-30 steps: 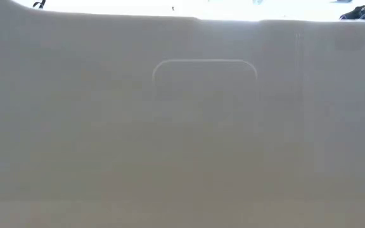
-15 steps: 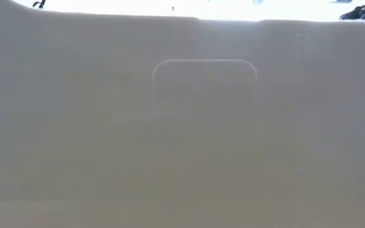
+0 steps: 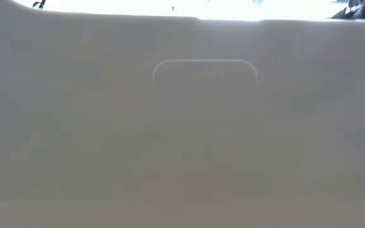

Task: Pick & Place First Aid Supplies
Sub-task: Put the orange ointment pack into the white bin

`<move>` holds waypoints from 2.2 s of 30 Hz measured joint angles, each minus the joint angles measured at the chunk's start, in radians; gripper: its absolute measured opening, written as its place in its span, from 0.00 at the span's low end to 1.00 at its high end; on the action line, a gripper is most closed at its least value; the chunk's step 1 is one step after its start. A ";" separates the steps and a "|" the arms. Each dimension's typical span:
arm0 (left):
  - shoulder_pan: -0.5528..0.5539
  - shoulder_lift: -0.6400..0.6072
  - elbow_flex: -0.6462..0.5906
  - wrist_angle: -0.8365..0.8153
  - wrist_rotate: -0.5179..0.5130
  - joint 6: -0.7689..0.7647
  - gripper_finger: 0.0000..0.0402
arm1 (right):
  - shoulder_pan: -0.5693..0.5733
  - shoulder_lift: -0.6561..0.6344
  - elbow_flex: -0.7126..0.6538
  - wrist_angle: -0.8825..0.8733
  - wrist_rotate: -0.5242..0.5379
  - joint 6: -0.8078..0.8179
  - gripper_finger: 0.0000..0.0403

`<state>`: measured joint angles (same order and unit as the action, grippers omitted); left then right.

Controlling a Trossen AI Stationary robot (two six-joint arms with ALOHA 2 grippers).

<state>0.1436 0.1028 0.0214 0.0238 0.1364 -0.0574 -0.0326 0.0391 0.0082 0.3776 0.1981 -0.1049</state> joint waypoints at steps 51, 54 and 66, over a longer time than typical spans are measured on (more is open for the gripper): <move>0.000 0.000 0.000 -0.005 0.002 0.000 0.30 | -0.283 1.238 0.840 -0.772 0.045 0.162 0.22; 0.000 0.000 0.000 -0.005 -0.001 0.000 0.30 | -0.284 1.277 0.840 -0.793 0.022 0.119 0.23; 0.000 0.000 0.000 -0.005 0.000 0.000 0.30 | -0.281 1.437 0.840 -0.702 -0.064 0.029 0.23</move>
<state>0.1436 0.1024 0.0212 0.0193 0.1360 -0.0574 -0.3138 1.4763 0.8484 -0.3247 0.1346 -0.0755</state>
